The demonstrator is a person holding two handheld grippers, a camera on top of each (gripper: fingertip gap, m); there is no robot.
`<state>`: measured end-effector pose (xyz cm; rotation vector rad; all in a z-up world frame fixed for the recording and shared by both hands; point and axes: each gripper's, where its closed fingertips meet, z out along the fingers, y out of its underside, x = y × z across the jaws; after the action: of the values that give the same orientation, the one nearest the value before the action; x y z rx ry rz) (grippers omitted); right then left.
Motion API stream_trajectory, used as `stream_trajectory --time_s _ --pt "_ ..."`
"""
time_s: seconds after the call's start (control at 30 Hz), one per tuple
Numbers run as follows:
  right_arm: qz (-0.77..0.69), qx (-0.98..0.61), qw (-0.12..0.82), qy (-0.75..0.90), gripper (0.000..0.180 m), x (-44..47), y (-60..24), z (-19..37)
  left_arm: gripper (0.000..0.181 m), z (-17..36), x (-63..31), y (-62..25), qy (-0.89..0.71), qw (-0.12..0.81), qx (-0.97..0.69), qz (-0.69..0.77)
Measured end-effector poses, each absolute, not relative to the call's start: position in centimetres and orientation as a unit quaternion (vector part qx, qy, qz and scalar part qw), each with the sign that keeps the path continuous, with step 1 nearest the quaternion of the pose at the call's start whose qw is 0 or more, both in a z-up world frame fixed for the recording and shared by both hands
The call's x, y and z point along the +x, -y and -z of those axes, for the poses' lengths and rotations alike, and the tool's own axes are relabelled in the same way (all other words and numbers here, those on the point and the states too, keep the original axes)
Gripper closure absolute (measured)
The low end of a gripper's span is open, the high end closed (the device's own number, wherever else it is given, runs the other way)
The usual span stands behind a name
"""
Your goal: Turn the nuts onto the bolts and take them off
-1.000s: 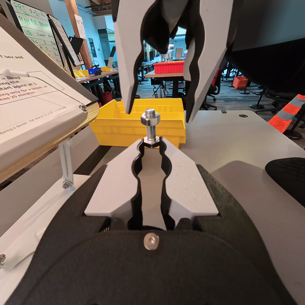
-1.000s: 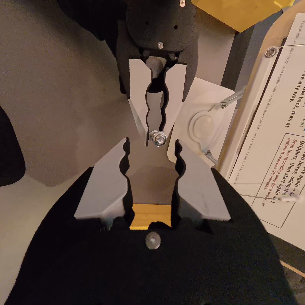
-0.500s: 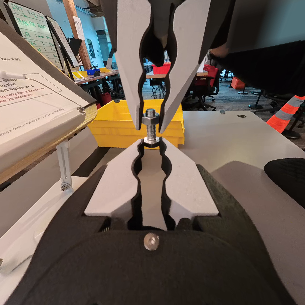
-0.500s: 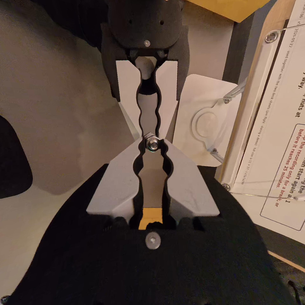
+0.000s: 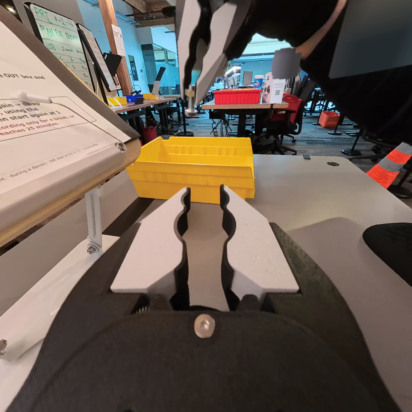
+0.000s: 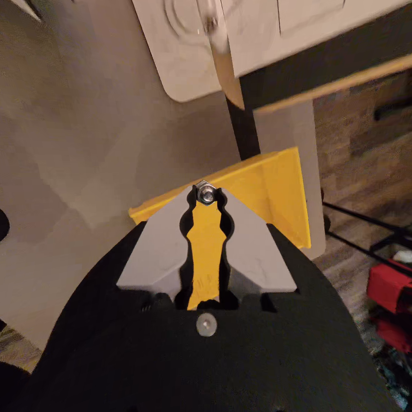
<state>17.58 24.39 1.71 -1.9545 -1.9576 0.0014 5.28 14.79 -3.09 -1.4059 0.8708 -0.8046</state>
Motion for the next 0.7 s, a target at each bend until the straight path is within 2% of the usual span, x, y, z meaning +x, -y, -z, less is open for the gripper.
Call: stream_trajectory --time_s 0.23,0.4,0.63,0.7 --pt "0.009 -0.774 0.062 0.63 0.164 25.5 -26.1 6.7 0.169 3.8 5.7 -14.5 -0.391 0.593 -0.609 0.353" --pt "-0.002 -0.792 -0.021 0.61 0.164 27.9 -26.0 12.5 0.171 3.9 5.5 -14.6 -0.392 0.592 -0.61 0.351" --pt "0.005 -0.804 -0.045 0.593 0.162 28.7 -27.2 15.9 0.172 4.1 5.2 -14.7 -0.389 0.59 -0.613 0.354" --pt "0.01 -0.808 -0.022 0.589 0.147 28.2 -28.2 15.9 0.172 4.1 5.3 -14.7 -0.39 0.588 -0.612 0.355"
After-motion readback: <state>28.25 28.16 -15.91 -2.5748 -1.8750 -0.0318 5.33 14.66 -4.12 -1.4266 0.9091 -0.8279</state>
